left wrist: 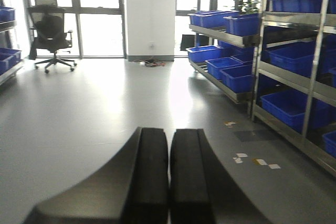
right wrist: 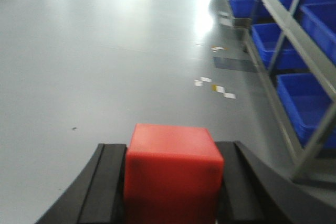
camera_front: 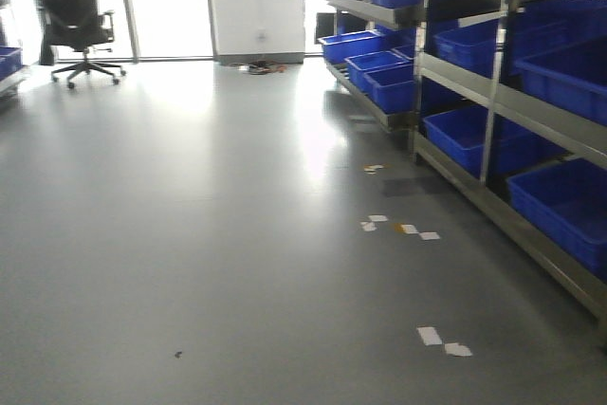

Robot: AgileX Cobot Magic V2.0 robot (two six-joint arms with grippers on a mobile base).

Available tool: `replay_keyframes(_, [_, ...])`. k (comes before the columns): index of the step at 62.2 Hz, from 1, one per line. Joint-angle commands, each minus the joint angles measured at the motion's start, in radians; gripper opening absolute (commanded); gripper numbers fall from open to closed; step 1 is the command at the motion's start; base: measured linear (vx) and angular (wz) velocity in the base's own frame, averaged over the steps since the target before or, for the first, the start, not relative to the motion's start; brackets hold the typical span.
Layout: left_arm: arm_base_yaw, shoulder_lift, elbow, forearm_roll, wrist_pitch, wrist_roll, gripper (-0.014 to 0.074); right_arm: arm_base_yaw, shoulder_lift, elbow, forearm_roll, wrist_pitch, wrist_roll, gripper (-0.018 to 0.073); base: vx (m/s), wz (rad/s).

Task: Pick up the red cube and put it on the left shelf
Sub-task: 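Drive the base away from the table toward the crate shelving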

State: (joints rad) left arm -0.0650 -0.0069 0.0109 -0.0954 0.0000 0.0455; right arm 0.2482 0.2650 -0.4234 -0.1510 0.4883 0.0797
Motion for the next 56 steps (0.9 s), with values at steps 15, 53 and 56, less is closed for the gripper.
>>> replay_keyframes(15, [-0.004,-0.013,0.024,-0.007,-0.084,-0.006,0.0122,-0.008,0.007,-0.027,-0.016,-0.084,-0.007,0.0191,0.10,0.47])
replay_keyframes(53, [-0.004,-0.013,0.024,-0.007,-0.084,-0.006,0.0122,-0.008,0.007,-0.027,-0.016,-0.084,-0.007,0.0191,0.34,0.14])
replay_keyframes(56, [-0.004,-0.013,0.024,-0.007,-0.084,-0.006,0.0122,-0.008,0.007,-0.027,-0.016,-0.084,-0.007,0.0191,0.50,0.06])
